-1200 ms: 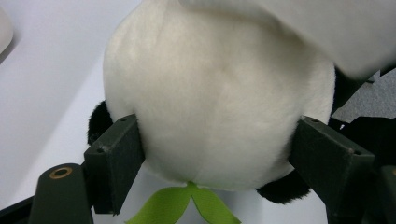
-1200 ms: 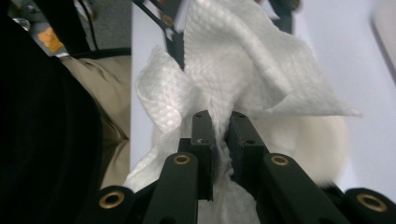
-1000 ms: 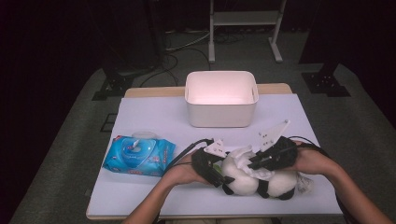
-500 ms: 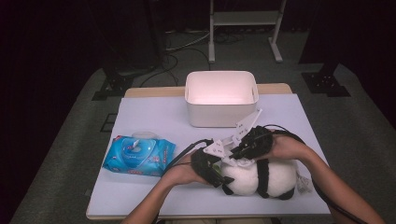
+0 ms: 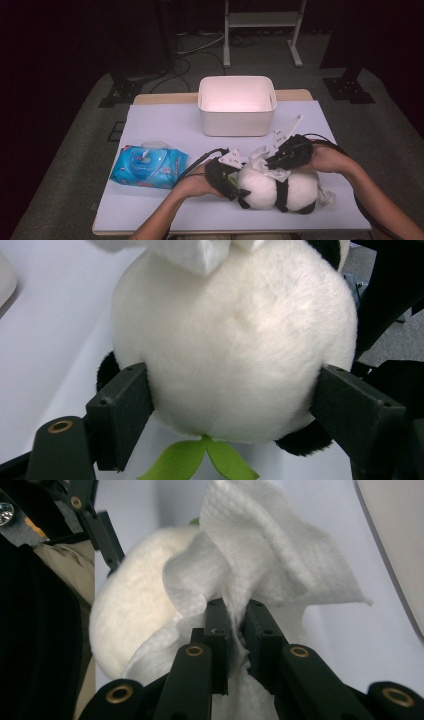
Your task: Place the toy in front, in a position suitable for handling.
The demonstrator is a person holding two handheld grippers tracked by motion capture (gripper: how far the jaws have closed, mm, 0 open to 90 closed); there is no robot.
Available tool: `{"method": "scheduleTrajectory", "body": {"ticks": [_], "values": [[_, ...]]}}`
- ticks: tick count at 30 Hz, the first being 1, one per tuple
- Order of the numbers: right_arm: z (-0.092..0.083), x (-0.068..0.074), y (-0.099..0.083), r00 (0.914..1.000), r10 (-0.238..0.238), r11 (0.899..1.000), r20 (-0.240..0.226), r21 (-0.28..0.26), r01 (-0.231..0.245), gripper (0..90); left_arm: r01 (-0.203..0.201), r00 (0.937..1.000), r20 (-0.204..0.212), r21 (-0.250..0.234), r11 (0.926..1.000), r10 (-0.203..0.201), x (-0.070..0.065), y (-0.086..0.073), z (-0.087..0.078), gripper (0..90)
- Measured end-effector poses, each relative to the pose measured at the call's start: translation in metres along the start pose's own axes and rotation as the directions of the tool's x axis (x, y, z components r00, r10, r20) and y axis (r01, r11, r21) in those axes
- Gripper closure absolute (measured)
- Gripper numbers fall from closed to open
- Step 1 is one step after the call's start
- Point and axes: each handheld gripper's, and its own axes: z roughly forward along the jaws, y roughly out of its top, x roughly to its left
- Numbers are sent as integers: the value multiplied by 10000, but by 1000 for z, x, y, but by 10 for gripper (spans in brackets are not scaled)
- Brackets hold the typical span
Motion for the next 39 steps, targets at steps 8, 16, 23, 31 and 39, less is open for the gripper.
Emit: {"method": "scheduleTrajectory", "body": {"ticks": [8,16,23,31,39], "values": [[-13,-3,-19,9992,324,9994,233,132,-327,805,79,10000,55,19,10000,-79,1,1,-2,177],[-11,5,-23,9993,312,9995,218,-91,-310,806,92,9998,198,-20,10000,-92,2,6,-6,175],[-9,17,-21,9999,79,9999,130,-133,-77,806,55,9996,270,-137,9999,-51,1,12,-8,174],[-6,32,-15,9992,-389,9992,4,14,389,806,446,9987,262,-162,9989,-442,6,8,-8,164],[-2,40,-1,9951,-967,9951,-194,180,970,803,423,9975,574,-47,9991,-419,4,2,1,195]]}}
